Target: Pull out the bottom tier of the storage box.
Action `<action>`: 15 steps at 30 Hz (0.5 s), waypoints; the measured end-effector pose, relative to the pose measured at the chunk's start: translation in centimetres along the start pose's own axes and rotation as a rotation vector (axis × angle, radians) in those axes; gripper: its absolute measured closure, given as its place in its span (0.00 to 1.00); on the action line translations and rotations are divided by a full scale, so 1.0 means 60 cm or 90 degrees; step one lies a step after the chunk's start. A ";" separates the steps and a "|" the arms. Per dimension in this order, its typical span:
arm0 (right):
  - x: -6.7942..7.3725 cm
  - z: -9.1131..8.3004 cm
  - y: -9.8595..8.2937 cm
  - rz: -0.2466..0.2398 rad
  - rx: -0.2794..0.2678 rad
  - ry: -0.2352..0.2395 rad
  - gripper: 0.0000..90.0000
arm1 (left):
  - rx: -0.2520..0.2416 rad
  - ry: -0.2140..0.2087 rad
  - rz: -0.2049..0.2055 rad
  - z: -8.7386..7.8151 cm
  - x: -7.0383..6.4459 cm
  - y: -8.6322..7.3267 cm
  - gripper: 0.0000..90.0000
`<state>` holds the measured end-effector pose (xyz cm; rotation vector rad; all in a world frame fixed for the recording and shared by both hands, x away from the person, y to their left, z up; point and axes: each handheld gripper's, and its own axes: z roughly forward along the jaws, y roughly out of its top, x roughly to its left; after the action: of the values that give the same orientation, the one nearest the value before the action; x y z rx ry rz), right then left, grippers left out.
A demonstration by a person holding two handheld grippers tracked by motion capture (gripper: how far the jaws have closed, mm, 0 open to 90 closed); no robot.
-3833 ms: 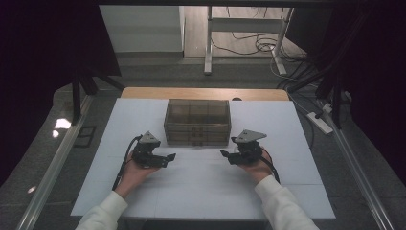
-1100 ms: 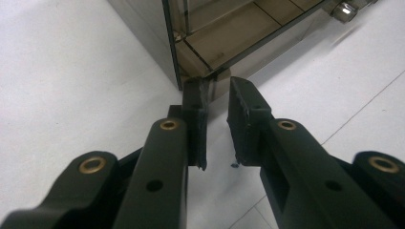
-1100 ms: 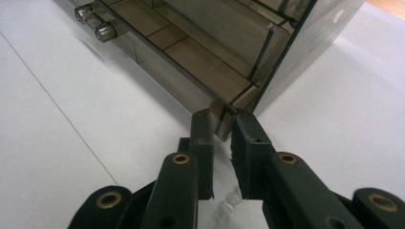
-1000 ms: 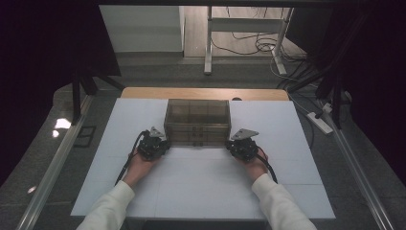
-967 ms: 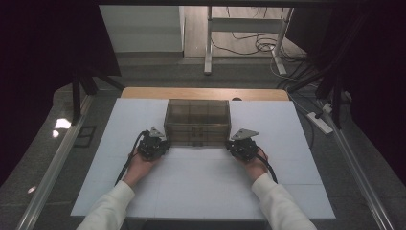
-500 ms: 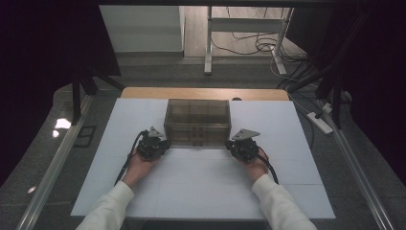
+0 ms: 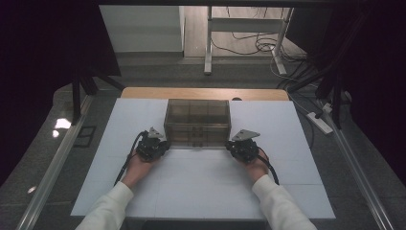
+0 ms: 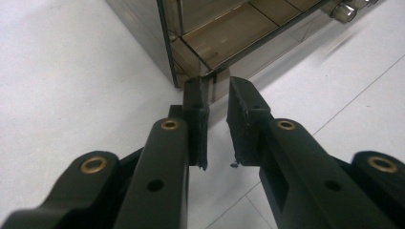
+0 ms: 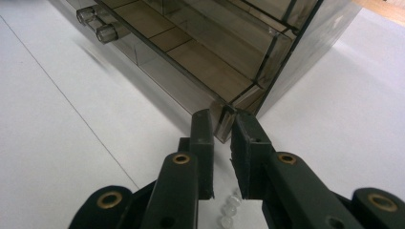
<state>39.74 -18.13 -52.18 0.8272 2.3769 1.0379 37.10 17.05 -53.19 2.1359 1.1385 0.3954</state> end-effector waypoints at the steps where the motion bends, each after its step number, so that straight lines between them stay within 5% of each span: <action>1: 0.000 0.000 0.000 0.000 0.000 0.000 0.88 | 0.000 0.000 0.000 0.000 0.000 0.000 0.86; 15: 0.004 -0.004 -0.001 -0.004 0.000 0.002 0.88 | -0.001 -0.004 0.001 -0.004 -0.003 -0.004 0.86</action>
<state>39.41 -18.11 -52.13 0.8179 2.3801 1.0372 36.73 17.12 -53.20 2.1351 1.1328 0.3906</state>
